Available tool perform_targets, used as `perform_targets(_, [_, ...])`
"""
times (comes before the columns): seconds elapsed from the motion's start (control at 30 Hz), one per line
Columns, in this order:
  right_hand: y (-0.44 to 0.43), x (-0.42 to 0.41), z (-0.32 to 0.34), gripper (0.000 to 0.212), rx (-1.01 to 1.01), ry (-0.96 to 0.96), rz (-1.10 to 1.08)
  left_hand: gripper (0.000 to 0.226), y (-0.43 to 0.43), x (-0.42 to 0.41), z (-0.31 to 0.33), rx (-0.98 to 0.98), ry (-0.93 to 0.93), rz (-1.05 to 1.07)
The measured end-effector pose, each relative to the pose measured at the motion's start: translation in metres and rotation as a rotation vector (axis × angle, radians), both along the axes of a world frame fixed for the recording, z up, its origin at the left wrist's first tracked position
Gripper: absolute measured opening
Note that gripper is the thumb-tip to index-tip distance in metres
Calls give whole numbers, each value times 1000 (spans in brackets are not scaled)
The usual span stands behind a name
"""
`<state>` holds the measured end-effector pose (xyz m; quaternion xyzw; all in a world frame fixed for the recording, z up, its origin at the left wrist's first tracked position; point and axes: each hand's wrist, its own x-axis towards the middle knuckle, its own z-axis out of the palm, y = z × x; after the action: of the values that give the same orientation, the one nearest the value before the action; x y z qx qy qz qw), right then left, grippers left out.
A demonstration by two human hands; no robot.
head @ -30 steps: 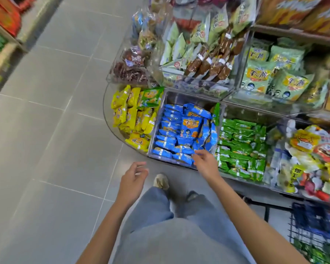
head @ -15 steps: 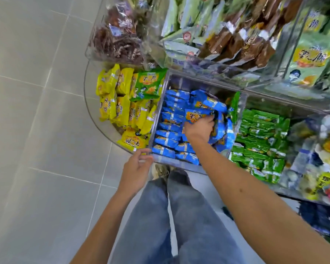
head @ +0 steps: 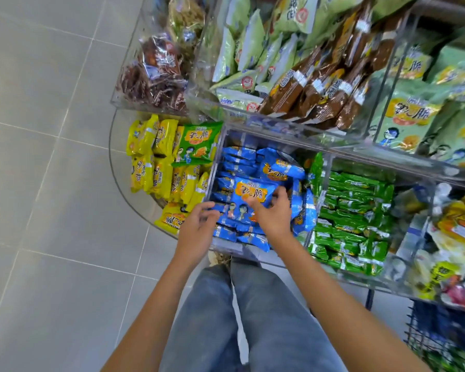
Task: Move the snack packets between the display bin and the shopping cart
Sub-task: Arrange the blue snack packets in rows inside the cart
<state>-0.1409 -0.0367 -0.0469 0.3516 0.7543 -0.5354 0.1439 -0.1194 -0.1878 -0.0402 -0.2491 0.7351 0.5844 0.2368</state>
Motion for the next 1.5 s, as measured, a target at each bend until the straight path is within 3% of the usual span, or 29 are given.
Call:
perform_targets(0.1, [2,16,25,35,-359,-21,-19,8,16,-11,12,115,-43,-17])
perform_targets(0.17, [5,22,34,32,-431,-88,21,8,22,-14,21,224,-108,10])
perform_targets(0.27, [17,16,39,8,-434,-58,72,5,25,-17,25,275,-113,99])
perform_targets(0.33, [30,4,30,10,-148,74,131,6,24,-15,23,250,-122,203])
perform_targets(0.4, [45,-12,14,26,313,183,265,6,23,-13,19,228,-147,275])
perform_targets(0.47, [57,-30,-2,43,604,183,406,9,20,-10,16,201,-178,308])
perform_targets(0.57, [65,-53,-24,55,827,43,687,14,17,-8,12,159,-220,325])
perform_targets(0.7, [69,-67,-34,48,908,81,734,14,18,-10,12,126,-266,335])
perform_targets(0.8, [73,-60,-24,43,831,260,709,11,20,-13,15,94,-222,327])
perform_targets(0.97, [73,-32,24,40,513,549,615,11,18,-23,25,-61,54,218])
perform_targets(1.1, [76,-23,62,35,-154,229,506,14,19,-32,33,-193,193,147])
perform_targets(1.2, [71,-19,69,23,-361,156,452,24,27,-37,42,-170,68,90])
perform_targets(1.27, [61,-15,66,12,-434,120,413,38,32,-40,48,112,-182,33])
perform_targets(1.33, [51,-10,60,15,-425,98,394,50,32,-35,46,281,-277,-37])
perform_targets(1.5, [40,-10,33,15,-226,139,334,63,19,-20,30,260,-259,-14])
